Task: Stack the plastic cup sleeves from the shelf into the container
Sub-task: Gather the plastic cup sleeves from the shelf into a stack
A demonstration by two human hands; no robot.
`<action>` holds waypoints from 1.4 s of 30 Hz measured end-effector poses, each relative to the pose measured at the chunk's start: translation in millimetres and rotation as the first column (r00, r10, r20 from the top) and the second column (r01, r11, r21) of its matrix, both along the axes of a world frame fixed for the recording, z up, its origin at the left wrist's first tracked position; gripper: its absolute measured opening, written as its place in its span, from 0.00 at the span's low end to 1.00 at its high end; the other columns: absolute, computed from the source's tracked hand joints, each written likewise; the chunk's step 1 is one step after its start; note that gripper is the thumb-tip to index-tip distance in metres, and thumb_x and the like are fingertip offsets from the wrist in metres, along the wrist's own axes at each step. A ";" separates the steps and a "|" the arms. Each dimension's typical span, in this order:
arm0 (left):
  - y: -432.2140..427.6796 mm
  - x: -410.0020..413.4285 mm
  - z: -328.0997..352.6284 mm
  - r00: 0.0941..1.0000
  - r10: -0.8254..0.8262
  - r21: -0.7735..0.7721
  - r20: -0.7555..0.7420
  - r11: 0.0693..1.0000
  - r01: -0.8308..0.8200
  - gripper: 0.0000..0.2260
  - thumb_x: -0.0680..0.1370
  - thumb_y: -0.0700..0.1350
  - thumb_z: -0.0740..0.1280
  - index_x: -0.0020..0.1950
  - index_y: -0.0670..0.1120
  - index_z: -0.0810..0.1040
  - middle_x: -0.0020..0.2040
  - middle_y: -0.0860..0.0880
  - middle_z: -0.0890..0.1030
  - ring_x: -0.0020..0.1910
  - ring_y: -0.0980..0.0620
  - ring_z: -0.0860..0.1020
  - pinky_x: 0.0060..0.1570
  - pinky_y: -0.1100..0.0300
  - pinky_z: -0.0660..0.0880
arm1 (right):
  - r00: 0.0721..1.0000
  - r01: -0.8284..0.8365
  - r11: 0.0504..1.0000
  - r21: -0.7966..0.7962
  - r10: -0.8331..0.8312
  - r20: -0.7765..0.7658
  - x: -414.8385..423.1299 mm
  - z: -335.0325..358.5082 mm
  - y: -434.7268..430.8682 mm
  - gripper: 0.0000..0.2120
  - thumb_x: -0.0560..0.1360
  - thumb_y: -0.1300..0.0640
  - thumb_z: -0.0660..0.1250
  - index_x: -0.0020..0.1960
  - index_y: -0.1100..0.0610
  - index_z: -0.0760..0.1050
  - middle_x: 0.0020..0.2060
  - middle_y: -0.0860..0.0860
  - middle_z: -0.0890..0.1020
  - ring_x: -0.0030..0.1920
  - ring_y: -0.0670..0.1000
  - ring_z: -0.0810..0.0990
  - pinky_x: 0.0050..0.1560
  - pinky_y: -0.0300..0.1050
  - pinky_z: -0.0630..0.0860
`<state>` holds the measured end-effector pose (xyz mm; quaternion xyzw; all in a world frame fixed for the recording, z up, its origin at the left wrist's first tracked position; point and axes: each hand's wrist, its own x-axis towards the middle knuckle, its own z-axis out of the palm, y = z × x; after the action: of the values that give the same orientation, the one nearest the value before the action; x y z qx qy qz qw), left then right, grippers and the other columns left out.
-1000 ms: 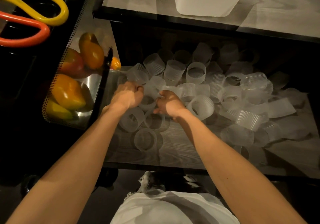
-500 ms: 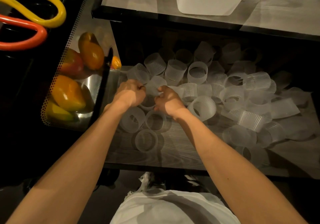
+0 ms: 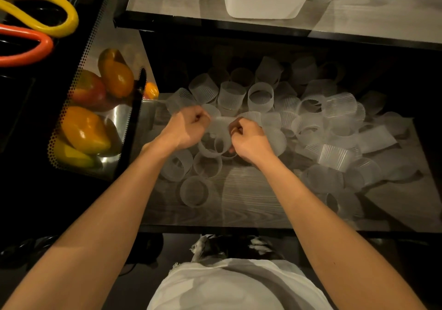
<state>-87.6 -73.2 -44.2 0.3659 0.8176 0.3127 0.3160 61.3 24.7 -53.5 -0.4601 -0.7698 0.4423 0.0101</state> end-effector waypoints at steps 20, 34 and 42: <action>-16.5 12.0 -22.3 0.962 -0.188 -0.166 -0.199 0.974 0.156 0.08 0.79 0.45 0.64 0.53 0.53 0.81 0.52 0.52 0.83 0.50 0.51 0.81 0.52 0.52 0.81 | 0.985 -0.160 0.986 -0.055 0.163 0.057 25.0 -11.0 -20.2 0.06 0.75 0.62 0.64 0.50 0.57 0.78 0.44 0.56 0.84 0.47 0.57 0.83 0.52 0.57 0.82; -15.0 10.6 -24.7 0.940 -0.192 -0.230 -0.280 0.965 0.129 0.06 0.78 0.45 0.64 0.48 0.52 0.81 0.45 0.52 0.81 0.44 0.49 0.81 0.43 0.51 0.82 | 0.993 -0.118 0.973 -0.197 0.113 -0.033 24.0 -31.3 -23.9 0.05 0.79 0.59 0.65 0.48 0.53 0.79 0.43 0.54 0.85 0.46 0.54 0.86 0.51 0.57 0.84; -12.7 15.3 -34.8 0.944 -0.181 -0.195 -0.276 0.972 0.129 0.05 0.78 0.40 0.68 0.48 0.48 0.82 0.46 0.50 0.83 0.47 0.49 0.82 0.48 0.53 0.81 | 0.995 -0.097 0.995 -0.016 0.096 -0.037 31.9 -29.9 -28.4 0.04 0.79 0.59 0.64 0.52 0.54 0.77 0.46 0.52 0.83 0.48 0.53 0.83 0.46 0.47 0.79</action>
<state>-72.3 -85.9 -79.1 0.4423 0.8479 0.1570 0.2465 93.3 -3.6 -83.4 -0.4145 -0.7869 0.4571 -0.0015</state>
